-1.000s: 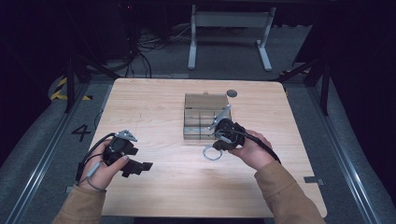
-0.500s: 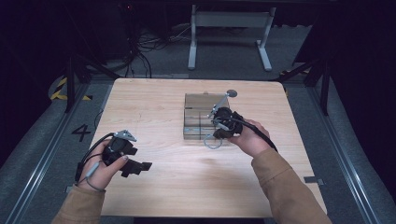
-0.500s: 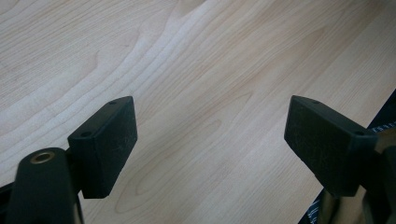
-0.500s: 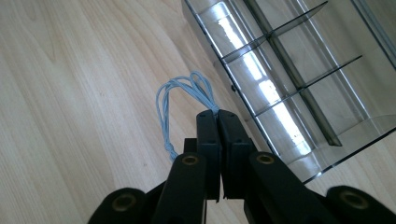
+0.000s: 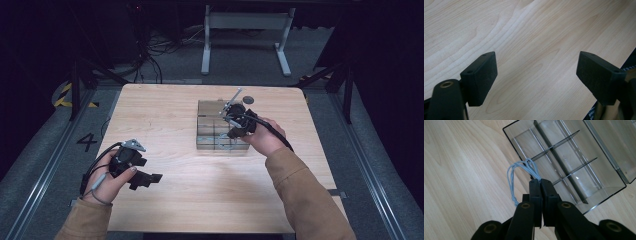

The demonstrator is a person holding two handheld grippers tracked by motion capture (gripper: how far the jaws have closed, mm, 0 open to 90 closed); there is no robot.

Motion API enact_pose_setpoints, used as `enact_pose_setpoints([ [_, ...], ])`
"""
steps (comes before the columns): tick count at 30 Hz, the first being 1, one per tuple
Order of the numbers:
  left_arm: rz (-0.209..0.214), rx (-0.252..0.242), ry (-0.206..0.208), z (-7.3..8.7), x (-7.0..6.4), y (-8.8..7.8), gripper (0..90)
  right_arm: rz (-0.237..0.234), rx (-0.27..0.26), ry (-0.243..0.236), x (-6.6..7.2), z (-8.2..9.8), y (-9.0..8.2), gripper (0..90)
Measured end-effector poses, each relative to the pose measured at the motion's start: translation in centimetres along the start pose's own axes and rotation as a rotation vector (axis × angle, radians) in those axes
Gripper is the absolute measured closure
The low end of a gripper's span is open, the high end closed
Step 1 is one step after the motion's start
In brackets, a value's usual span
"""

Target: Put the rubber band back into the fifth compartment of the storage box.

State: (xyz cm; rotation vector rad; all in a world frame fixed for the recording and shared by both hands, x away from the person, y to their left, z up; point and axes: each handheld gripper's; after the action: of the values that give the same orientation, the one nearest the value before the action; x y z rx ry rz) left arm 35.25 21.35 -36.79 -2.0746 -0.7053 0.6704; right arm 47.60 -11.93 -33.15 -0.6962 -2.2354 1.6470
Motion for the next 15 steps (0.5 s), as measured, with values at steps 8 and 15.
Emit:
enact_pose_setpoints([
  [8, -0.001, 0.000, 0.000, 0.0, 0.0, 0.0, 17.9, 0.001, 0.005, 0.035, -1.0, -0.5, 0.2, 88.4],
  [15, -0.002, 0.002, 0.001, 0.0, 0.1, 0.0, 17.8, 0.009, -0.012, 0.052, -2.1, -0.9, 0.3, 88.3],
])
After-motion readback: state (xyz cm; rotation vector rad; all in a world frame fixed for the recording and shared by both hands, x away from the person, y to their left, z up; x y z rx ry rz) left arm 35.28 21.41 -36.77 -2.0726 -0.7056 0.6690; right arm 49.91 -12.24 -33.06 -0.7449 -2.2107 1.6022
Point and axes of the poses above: each handheld gripper's, and its own axes: y roughly forward along the jaws, z roughly out of its underside, x roughly to its left, and after that the axes turned 2 degrees about x, right-handed
